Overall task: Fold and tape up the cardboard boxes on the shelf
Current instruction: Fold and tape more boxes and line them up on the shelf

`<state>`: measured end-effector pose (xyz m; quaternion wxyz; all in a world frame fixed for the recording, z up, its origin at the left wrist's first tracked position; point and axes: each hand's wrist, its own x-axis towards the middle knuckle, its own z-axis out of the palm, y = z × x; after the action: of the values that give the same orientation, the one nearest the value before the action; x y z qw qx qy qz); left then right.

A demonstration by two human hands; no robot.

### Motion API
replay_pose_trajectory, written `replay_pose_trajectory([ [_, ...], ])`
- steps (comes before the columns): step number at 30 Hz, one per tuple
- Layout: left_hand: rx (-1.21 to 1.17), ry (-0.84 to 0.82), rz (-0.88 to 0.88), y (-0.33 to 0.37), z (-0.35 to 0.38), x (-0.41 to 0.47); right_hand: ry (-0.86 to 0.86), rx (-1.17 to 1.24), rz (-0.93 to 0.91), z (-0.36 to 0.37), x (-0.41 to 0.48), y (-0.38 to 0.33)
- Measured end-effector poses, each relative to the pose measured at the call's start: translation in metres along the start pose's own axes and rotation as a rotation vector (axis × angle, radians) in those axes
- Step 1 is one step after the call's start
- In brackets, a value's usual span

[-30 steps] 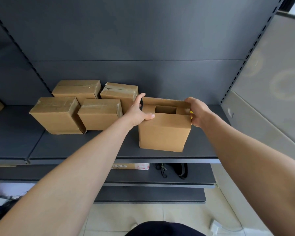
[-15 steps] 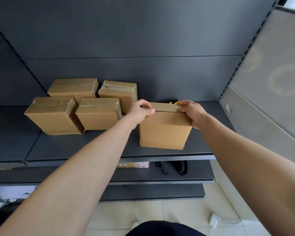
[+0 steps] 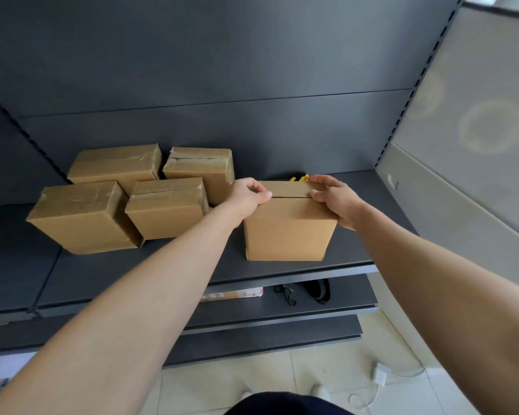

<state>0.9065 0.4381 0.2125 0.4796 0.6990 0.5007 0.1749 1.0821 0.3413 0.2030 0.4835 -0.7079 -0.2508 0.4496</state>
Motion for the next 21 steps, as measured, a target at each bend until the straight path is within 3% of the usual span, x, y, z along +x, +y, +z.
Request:
replay_pose_trajectory([
  [9, 0.345, -0.065, 0.218, 0.013, 0.005, 0.014, 0.036, -0.025, -0.023, -0.001, 0.002, 0.002],
  [17, 0.23, -0.063, 0.278, 0.016, 0.023, 0.014, -0.156, -0.06, 0.046, -0.03, 0.027, -0.007],
  [21, 0.248, -0.071, 0.241, 0.017, 0.023, 0.017, -0.023, -0.152, 0.007, -0.044, 0.054, -0.007],
])
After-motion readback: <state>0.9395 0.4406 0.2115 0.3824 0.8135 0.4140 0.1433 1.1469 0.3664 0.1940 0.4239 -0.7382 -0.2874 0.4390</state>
